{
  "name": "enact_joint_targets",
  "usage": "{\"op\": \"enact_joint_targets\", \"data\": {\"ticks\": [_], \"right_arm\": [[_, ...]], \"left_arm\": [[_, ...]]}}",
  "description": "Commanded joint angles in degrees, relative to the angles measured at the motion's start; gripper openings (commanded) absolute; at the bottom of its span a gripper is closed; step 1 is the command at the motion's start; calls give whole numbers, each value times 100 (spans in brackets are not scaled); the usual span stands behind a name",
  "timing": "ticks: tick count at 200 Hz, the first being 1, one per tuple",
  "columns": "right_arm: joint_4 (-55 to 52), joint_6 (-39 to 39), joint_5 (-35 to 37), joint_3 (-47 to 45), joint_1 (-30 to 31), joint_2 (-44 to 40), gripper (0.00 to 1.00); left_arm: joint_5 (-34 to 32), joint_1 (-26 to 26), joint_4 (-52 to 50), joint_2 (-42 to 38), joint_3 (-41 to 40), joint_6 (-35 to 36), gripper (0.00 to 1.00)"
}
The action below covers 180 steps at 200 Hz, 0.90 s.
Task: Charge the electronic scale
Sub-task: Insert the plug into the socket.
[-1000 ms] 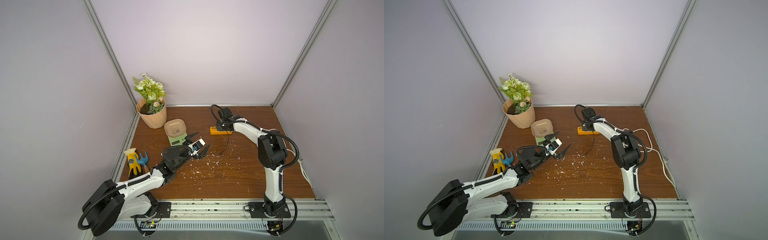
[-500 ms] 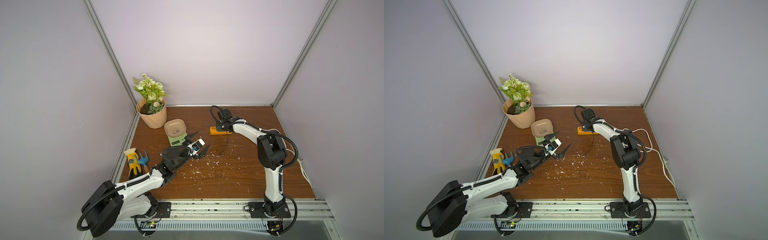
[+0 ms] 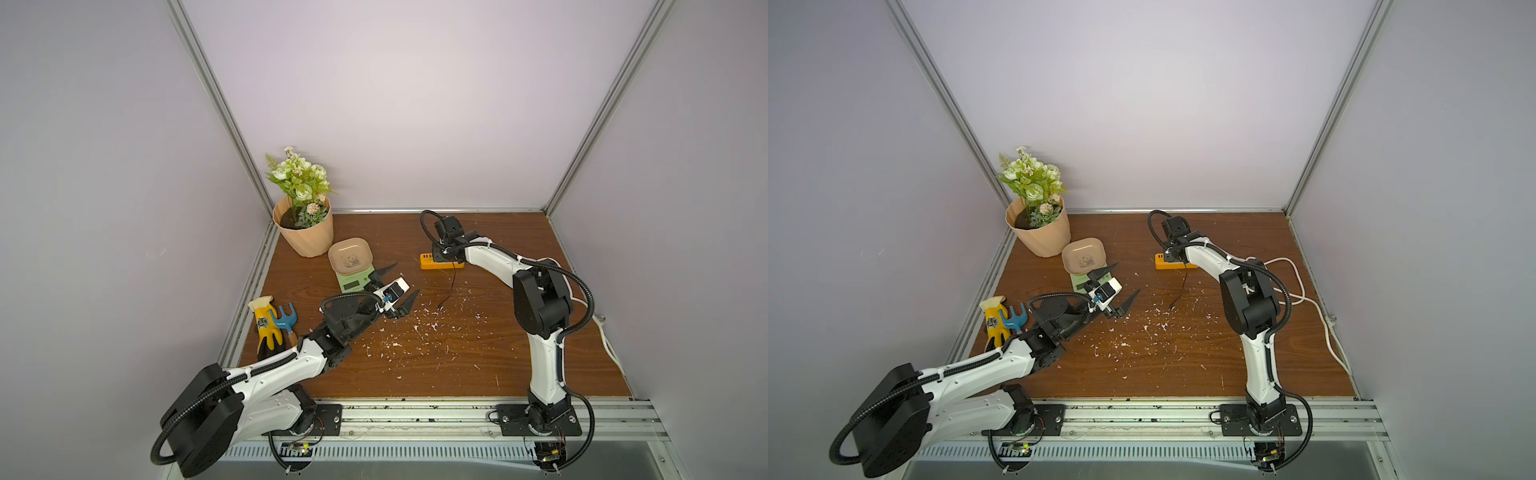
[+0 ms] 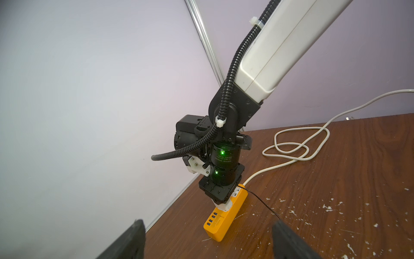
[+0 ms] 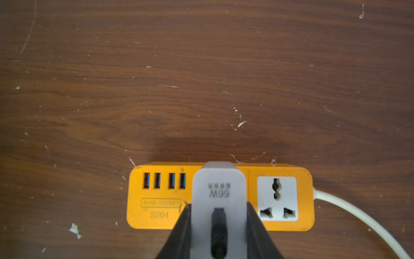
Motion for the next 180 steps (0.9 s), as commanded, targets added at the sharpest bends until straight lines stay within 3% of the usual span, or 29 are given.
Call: {"op": "enact_joint_targets", "data": {"ticks": [1,58,107,180], "right_arm": [[-645,-71,-152,47,-15,339,10],[-976,-326,-116,889,-33,85,48],[-696,-377,-463,469,-76,-764,60],[381,-168,-970,-2180,-225,-2854,65]], "left_arm": [[45,67,17,-64,-28,50,89],[11,69,-8,-72,-29,59,89],[-24,63,26,-91,-73,66,89],[-292,69,-69,-32,-10,-322,91]]}}
